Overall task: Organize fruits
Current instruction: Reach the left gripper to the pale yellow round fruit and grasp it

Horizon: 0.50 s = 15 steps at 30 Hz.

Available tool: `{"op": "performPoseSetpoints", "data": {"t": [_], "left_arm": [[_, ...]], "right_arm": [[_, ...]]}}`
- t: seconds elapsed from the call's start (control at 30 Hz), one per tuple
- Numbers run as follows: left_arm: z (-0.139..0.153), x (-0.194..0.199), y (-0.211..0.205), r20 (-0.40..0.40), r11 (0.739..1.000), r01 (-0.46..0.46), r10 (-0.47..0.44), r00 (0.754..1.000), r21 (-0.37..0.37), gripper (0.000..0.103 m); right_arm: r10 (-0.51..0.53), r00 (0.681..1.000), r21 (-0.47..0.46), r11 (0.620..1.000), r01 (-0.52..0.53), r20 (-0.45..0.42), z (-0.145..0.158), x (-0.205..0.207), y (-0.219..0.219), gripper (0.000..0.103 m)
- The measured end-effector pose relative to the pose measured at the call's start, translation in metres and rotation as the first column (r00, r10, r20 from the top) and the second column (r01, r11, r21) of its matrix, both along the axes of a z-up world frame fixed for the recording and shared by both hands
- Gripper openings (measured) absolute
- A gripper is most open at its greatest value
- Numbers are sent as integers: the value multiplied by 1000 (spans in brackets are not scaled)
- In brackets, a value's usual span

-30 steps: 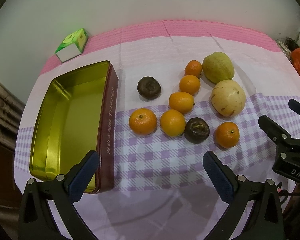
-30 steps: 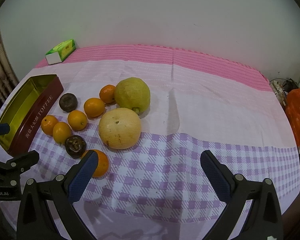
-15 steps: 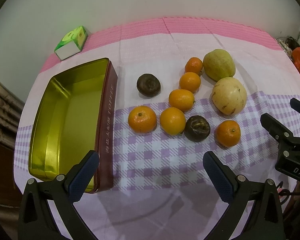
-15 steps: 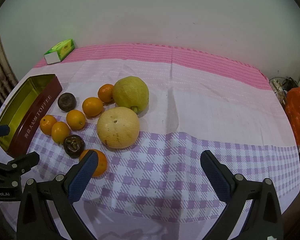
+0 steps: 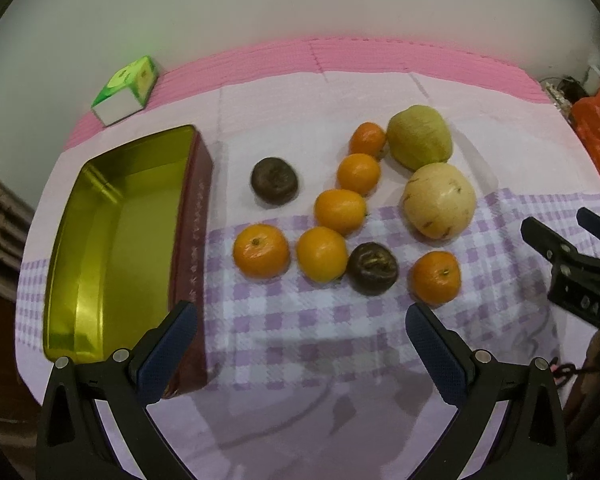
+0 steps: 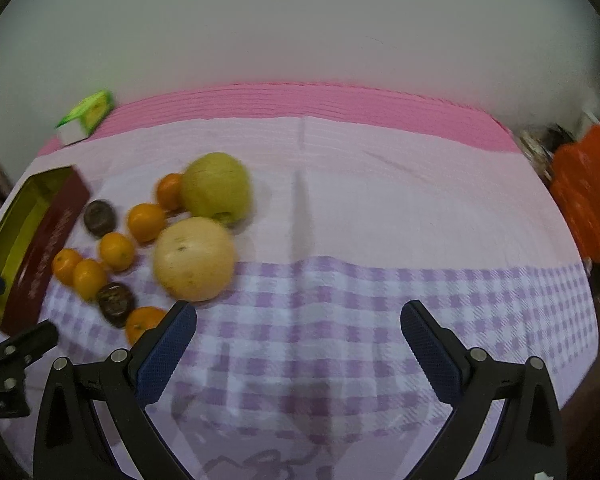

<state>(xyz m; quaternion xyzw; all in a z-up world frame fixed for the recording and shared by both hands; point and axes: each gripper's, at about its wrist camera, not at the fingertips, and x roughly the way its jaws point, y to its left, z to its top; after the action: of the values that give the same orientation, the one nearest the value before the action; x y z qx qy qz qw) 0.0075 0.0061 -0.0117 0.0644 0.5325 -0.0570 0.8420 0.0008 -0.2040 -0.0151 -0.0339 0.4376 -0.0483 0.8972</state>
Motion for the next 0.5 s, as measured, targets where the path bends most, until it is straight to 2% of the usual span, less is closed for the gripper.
{"op": "performPoseSetpoints", "data": {"t": [0.27, 0.5], "left_arm": [[1, 21, -31, -16, 994, 86, -88, 996, -73, 103], [-2, 47, -62, -44, 985, 124, -130, 991, -118, 100]], "right_arm": [[-208, 978, 30, 978, 208, -6, 7, 1, -47, 101], [-273, 962, 49, 961, 273, -12, 10, 3, -67, 101]]}}
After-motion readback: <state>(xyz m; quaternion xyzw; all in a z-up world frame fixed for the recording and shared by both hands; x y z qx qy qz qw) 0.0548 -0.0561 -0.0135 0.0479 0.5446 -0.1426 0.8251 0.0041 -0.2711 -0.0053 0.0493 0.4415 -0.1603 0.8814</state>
